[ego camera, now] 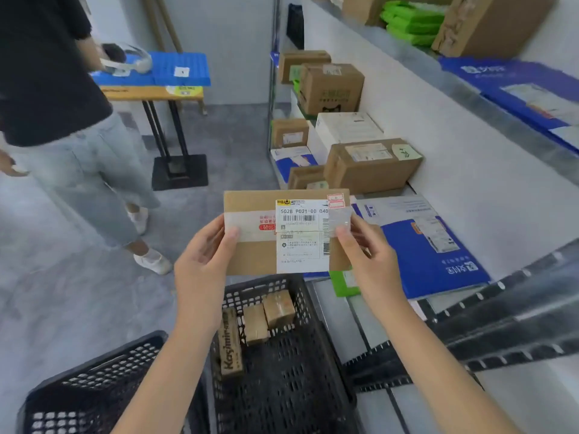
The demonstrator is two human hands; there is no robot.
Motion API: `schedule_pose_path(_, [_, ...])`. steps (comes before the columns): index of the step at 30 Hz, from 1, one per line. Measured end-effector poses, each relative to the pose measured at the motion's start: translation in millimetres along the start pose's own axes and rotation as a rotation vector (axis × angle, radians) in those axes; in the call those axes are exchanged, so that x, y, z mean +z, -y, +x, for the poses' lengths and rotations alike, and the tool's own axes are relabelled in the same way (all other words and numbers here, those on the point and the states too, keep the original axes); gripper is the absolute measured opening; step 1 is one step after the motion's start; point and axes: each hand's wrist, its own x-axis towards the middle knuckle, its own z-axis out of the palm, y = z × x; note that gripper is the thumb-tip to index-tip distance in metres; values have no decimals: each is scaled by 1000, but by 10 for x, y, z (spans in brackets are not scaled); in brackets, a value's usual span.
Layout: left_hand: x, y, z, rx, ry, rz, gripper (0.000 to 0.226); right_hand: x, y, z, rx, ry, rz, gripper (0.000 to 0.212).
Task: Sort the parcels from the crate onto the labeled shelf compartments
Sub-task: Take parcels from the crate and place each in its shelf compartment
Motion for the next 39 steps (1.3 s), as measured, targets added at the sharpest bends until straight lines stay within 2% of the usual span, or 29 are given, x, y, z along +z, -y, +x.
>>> schedule_pose_path(6, [288,342,-160,-100,122,8,31,-356,-230,-305,40,-106,-59,25])
schedule_pose_path(14, [509,277,-477,-92,236,39,29,-688,-288,-731,60,-210,-65,24])
schedule_pose_path(19, [563,119,-856,-60,231,39,30,-947,-194,-1080,17,-222,-41,30])
schedule_pose_path(28, [516,-55,-2265,-68,334,12,27,-1580,-141,-2425,-30,-337,4,34])
schedule_pose_path(35, [272,-180,-3432,10,393,-2,45,-2028,-21,-3715,-51,-414,31,43])
schedule_pose_path(39, [150,-174,-3976,5,480,32,36,-2198,-60,-4378,0,-480,56,37])
